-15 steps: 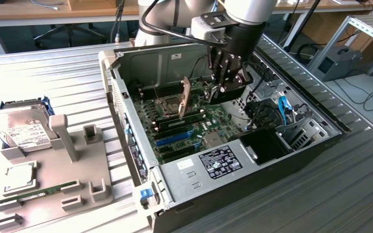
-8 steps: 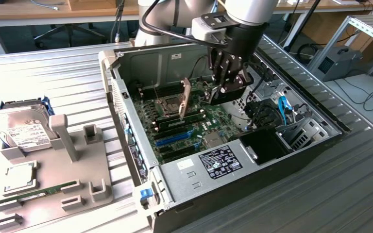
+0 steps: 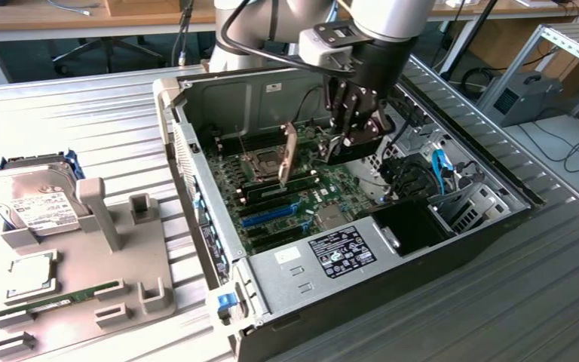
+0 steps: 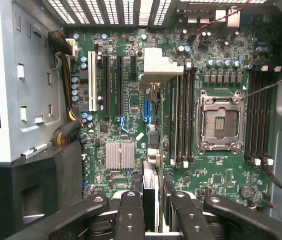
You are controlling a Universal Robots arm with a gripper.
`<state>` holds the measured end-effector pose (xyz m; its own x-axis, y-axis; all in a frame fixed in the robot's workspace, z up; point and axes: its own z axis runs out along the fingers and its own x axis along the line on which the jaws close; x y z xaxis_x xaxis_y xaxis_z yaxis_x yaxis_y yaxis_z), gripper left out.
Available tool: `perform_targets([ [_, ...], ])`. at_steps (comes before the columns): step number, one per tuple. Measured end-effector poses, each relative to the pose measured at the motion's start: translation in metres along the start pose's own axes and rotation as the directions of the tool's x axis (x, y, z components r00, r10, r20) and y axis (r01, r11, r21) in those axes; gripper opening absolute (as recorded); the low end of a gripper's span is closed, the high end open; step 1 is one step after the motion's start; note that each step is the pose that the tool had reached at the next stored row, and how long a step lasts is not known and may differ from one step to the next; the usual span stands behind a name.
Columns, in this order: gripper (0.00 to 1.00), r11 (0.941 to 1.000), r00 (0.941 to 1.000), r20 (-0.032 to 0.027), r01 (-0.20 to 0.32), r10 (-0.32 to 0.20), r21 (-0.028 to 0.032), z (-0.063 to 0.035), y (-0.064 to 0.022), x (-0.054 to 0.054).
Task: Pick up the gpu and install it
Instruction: 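Insert the gpu into the slot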
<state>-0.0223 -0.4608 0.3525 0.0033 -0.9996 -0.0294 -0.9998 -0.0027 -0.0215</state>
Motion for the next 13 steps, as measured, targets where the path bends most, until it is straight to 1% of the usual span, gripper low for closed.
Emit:
perform_targets([
  [13, 0.26, 1.0, 1.0, 0.0, 0.0, 0.0, 0.0, 0.0005, 0.0001, 0.0038],
])
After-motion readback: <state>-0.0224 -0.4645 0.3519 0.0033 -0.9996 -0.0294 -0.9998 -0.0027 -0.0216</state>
